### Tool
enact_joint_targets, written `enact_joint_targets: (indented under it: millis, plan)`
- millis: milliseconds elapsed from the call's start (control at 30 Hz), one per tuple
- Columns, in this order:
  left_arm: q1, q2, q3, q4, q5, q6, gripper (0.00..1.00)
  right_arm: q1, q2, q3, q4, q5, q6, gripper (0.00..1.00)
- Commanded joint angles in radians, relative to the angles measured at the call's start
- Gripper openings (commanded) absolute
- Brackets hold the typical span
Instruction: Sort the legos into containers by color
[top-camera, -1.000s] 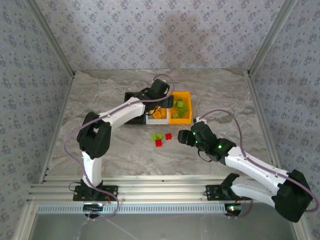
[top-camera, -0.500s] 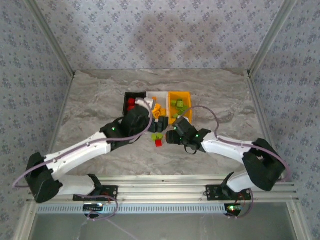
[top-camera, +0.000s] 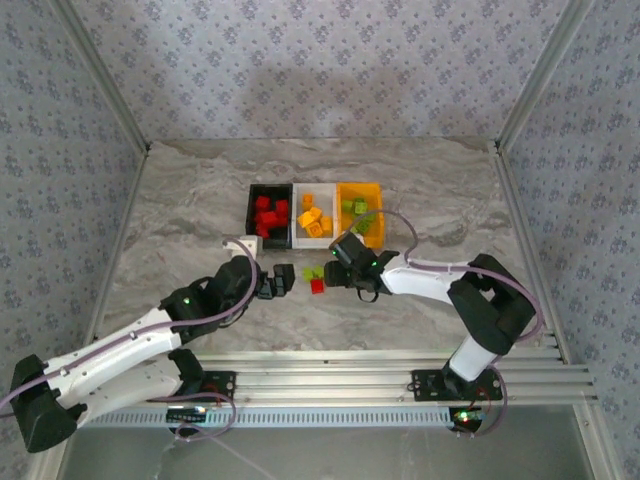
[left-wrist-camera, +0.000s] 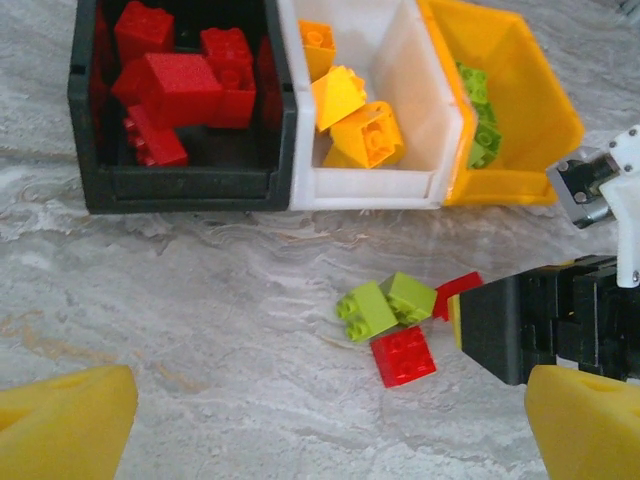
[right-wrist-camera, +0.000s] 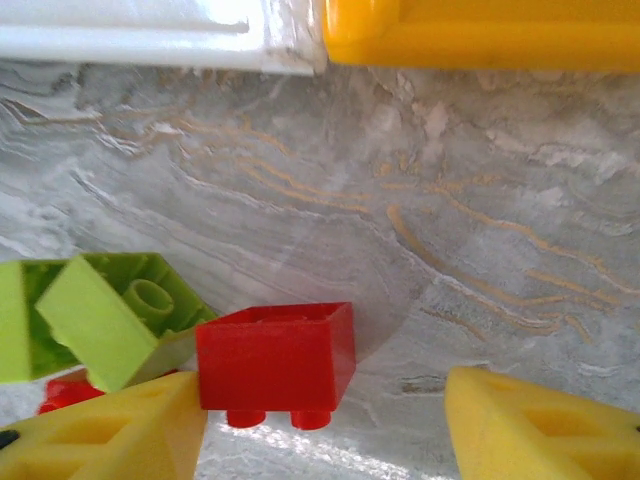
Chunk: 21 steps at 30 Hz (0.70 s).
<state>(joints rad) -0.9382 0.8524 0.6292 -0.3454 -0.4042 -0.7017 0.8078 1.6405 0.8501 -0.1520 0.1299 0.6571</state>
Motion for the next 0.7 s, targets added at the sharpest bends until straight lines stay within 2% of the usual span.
enact_joint_targets:
  millis: [0,133,300,400,667]
  plan:
    - [-0.007,-0.019,-0.001,-0.022,-0.035,-0.026,0.99,0.004,0.017,0.024,-0.036,0.038,-0.004,0.63]
    - [-0.007,-0.025,-0.003,-0.03,-0.038,-0.024,0.99,-0.004,0.012,0.015,-0.019,0.041,-0.019,0.59]
    - [-0.007,-0.049,-0.009,-0.052,-0.045,-0.028,1.0,-0.006,0.036,0.042,-0.003,0.041,-0.108,0.61]
    - [-0.007,-0.074,-0.022,-0.067,-0.053,-0.034,0.99,-0.01,0.064,0.068,-0.018,0.05,-0.127,0.58]
    - [-0.007,-0.144,-0.052,-0.129,-0.085,-0.069,0.99,-0.006,-0.004,0.054,-0.032,0.052,-0.134,0.32]
